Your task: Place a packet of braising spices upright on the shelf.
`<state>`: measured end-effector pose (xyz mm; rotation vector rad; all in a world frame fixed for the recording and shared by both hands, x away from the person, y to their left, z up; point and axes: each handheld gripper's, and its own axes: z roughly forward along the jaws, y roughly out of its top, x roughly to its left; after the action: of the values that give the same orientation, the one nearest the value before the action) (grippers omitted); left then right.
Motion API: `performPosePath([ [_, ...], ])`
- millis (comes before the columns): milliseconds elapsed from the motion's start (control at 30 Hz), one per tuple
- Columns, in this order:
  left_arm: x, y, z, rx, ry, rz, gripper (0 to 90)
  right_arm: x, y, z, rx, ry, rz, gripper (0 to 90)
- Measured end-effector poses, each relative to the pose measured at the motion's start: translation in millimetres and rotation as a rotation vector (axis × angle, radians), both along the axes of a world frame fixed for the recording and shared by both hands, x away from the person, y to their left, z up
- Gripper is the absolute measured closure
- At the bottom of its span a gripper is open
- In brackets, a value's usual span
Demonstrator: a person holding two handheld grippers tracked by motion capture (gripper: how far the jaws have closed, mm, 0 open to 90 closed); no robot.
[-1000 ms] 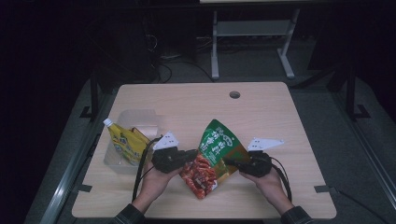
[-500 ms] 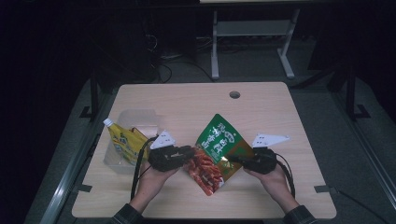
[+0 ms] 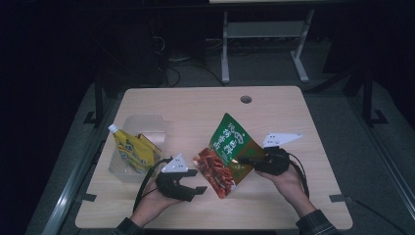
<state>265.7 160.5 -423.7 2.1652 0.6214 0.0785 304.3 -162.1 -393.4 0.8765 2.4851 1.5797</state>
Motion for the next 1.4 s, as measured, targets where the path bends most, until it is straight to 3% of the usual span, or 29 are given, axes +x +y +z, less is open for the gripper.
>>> performPosePath([
  [300,-12.3,3.3,-16.0,0.050,0.012,-0.066,24.8,11.5,12.2,17.1,0.049,0.006,0.030,90.0],
  [667,-11.0,2.5,-19.8,0.043,-0.004,-0.077,22.5,39.2,41.9,35.6,0.078,0.006,0.052,90.0],
  [967,-9.2,1.2,-23.6,0.049,-0.006,-0.074,18.9,63.2,70.6,64.1,0.055,-0.009,0.104,90.0],
  [1400,-9.6,0.6,-24.3,0.037,-0.006,-0.077,18.2,99.5,134.2,96.5,0.030,-0.040,0.190,90.0],
])
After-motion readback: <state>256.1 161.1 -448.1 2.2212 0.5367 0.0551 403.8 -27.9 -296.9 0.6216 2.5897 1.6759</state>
